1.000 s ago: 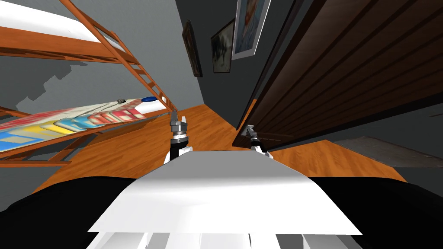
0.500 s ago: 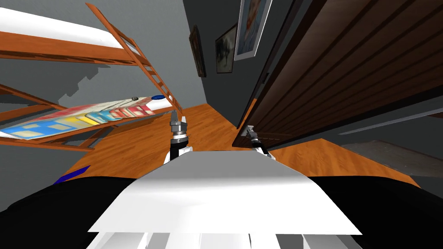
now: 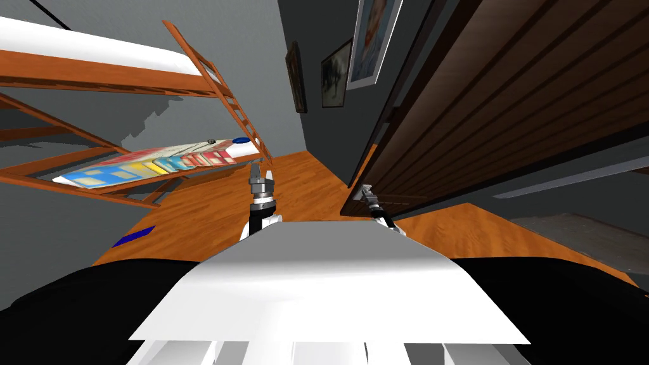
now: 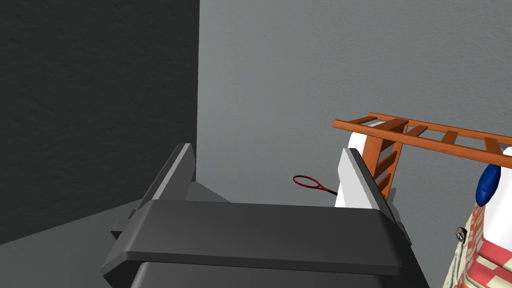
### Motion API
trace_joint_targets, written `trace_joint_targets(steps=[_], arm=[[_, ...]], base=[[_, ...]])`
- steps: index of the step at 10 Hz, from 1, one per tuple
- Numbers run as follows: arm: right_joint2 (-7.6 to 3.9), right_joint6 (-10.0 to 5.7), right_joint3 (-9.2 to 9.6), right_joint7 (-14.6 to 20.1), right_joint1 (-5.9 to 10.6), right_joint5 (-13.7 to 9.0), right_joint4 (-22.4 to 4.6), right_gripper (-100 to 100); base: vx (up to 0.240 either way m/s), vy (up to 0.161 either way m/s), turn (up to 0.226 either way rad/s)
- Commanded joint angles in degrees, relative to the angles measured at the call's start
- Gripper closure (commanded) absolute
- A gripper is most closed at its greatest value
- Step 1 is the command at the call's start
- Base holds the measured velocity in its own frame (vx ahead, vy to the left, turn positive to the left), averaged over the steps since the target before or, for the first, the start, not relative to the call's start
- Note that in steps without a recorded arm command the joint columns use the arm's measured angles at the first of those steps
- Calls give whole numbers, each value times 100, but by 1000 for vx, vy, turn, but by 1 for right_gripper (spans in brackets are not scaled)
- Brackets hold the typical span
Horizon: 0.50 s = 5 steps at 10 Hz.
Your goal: Pull the door open
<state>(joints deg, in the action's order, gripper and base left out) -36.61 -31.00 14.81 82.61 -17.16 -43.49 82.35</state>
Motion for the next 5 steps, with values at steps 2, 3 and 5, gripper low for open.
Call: trace_joint_targets(steps=[2,3,5], arm=[[-124,-124,105,105,-83,19,52,100],[-187,-179,150,154,-118,27,71,100],[-300,-279,229,242,-181,40,104,100]], base=[[-178,-69,116],[-211,-78,139],[-214,-74,127]])
